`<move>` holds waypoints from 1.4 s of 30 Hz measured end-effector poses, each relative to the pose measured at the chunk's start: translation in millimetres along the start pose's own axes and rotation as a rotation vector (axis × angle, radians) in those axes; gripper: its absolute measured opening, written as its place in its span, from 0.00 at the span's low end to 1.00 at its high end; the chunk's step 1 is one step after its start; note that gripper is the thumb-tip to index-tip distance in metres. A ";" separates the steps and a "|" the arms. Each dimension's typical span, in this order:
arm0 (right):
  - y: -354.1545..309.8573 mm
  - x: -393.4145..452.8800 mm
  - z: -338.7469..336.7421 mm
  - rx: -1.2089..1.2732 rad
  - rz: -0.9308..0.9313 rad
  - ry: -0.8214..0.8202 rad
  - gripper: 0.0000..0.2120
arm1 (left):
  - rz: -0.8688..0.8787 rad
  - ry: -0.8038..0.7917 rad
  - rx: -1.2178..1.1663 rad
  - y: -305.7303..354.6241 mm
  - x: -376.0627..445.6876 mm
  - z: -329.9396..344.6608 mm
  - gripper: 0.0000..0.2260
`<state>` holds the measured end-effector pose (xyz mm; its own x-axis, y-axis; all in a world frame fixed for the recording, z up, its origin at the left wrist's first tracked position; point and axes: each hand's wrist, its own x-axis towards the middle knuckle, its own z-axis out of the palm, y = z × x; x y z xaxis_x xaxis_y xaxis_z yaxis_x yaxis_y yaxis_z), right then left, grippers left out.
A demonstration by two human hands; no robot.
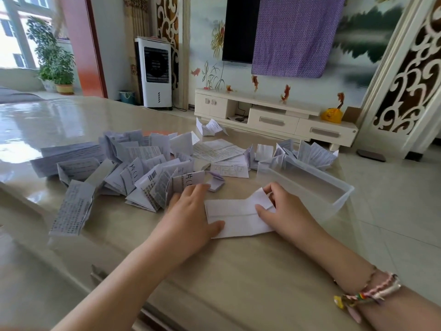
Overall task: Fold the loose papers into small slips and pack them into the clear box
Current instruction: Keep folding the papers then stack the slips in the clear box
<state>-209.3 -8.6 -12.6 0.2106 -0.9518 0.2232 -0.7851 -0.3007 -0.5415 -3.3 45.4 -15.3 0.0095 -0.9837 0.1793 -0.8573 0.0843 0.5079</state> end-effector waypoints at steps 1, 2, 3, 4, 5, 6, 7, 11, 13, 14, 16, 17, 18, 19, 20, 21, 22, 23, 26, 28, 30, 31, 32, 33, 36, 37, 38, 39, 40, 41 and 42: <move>0.3 -0.5 0.7 -0.009 -0.014 -0.013 0.13 | 0.028 -0.007 0.006 1.6 -1.1 -0.7 0.32; 0.6 -1.0 1.0 -0.017 -0.023 -0.023 0.15 | 0.066 -0.016 0.021 2.4 -1.6 -0.6 0.30; 1.4 -2.0 1.4 -0.025 -0.029 -0.028 0.16 | 0.104 -0.033 0.046 3.1 -2.4 0.3 0.28; 1.8 -2.5 1.9 -0.039 -0.035 -0.029 0.18 | 0.141 -0.043 0.073 2.8 -2.5 1.3 0.26; 2.3 -3.4 2.5 -0.059 -0.044 -0.029 0.18 | 0.164 -0.062 0.098 3.4 -3.8 2.6 0.25; 2.5 -4.3 2.8 -0.090 -0.059 -0.029 0.19 | 0.181 -0.075 0.118 4.0 -4.8 4.3 0.24; 2.3 -4.8 3.2 -0.121 -0.080 -0.024 0.20 | 0.188 -0.082 0.137 4.4 -6.2 5.5 0.23; 1.7 -5.5 2.8 -0.143 -0.134 -0.016 0.22 | 0.193 -0.058 0.214 4.6 -11.3 6.3 0.23; 1.2 -6.0 2.2 -0.141 -0.151 -0.035 0.22 | 0.190 -0.060 0.251 6.0 -13.8 5.9 0.23; 0.7 -5.9 2.4 -0.149 -0.157 -0.044 0.22 | 0.188 -0.060 0.261 6.0 -15.1 5.8 0.23; -0.7 -5.6 2.2 -0.174 -0.156 -0.057 0.22 | 0.185 -0.057 0.264 6.2 -16.3 5.9 0.23; -1.8 -5.0 2.5 -0.185 -0.151 -0.064 0.22 | 0.182 -0.054 0.263 5.8 -16.5 5.7 0.23; -2.7 -4.6 2.6 -0.193 -0.145 -0.068 0.22 | 0.182 -0.049 0.265 5.9 -16.8 5.7 0.23; -3.3 -4.0 2.4 -0.198 -0.140 -0.072 0.22 | 0.181 -0.041 0.265 6.2 -17.1 5.4 0.22; -3.9 -3.5 2.1 -0.203 -0.137 -0.073 0.22 | 0.180 -0.032 0.265 6.5 -17.1 5.3 0.21; -4.4 -3.1 2.1 -0.209 -0.134 -0.075 0.22 | 0.175 -0.022 0.262 6.8 -17.2 5.1 0.20; -4.8 -3.0 2.1 -0.215 -0.131 -0.077 0.22 | 0.168 -0.009 0.258 7.1 -17.0 4.9 0.20; -5.1 -2.9 2.3 -0.223 -0.128 -0.079 0.22 | 0.160 0.008 0.255 7.8 -16.3 4.9 0.19; -5.3 -3.4 2.9 -0.246 -0.122 -0.061 0.24 | 0.140 0.066 0.278 13.1 -13.1 5.8 0.17; -5.6 -5.9 1.8 -0.332 -0.170 0.011 0.27 | 0.133 0.079 0.330 18.9 -12.0 7.3 0.17; -9.4 -13.3 0.5 -0.378 -0.262 0.082 0.33 | 0.139 0.080 0.378 23.2 -11.7 8.7 0.19; -12.9 -18.7 0.4 -0.367 -0.302 0.084 0.35 | 0.141 0.080 0.394 24.7 -11.5 9.0 0.19; -16.5 -23.8 1.4 -0.352 -0.335 0.069 0.36 | 0.140 0.078 0.405 25.0 -11.1 8.6 0.20; -18.7 -29.1 2.7 -0.345 -0.353 0.046 0.36 | 0.139 0.072 0.411 25.6 -11.1 8.9 0.21; -19.6 -35.5 3.4 -0.307 -0.312 -0.009 0.33 | 0.136 0.056 0.412 25.9 -11.8 7.6 0.22; -18.3 -35.4 1.6 -0.283 -0.285 -0.018 0.32 | 0.135 0.050 0.412 25.8 -12.1 7.1 0.22; -16.3 -35.7 -0.8 -0.265 -0.261 -0.027 0.30 | 0.134 0.043 0.412 25.6 -13.0 6.9 0.22; -14.2 -36.0 -3.3 -0.255 -0.243 -0.035 0.27 | 0.134 0.037 0.410 25.2 -13.6 6.6 0.22; -11.8 -36.4 -5.5 -0.253 -0.225 -0.043 0.25 | 0.133 0.032 0.405 24.6 -13.9 6.4 0.22; -9.4 -37.2 -8.0 -0.252 -0.203 -0.051 0.24 | 0.133 0.031 0.398 24.1 -14.3 6.3 0.21; -6.7 -37.9 -10.4 -0.250 -0.178 -0.060 0.22 | 0.133 0.029 0.390 23.5 -14.8 6.8 0.21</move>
<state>-218.1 30.2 -9.0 0.3853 -0.8898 0.2443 -0.8502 -0.4453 -0.2809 -27.1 60.9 -11.7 -0.1049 -0.9629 0.2485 -0.9828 0.1387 0.1223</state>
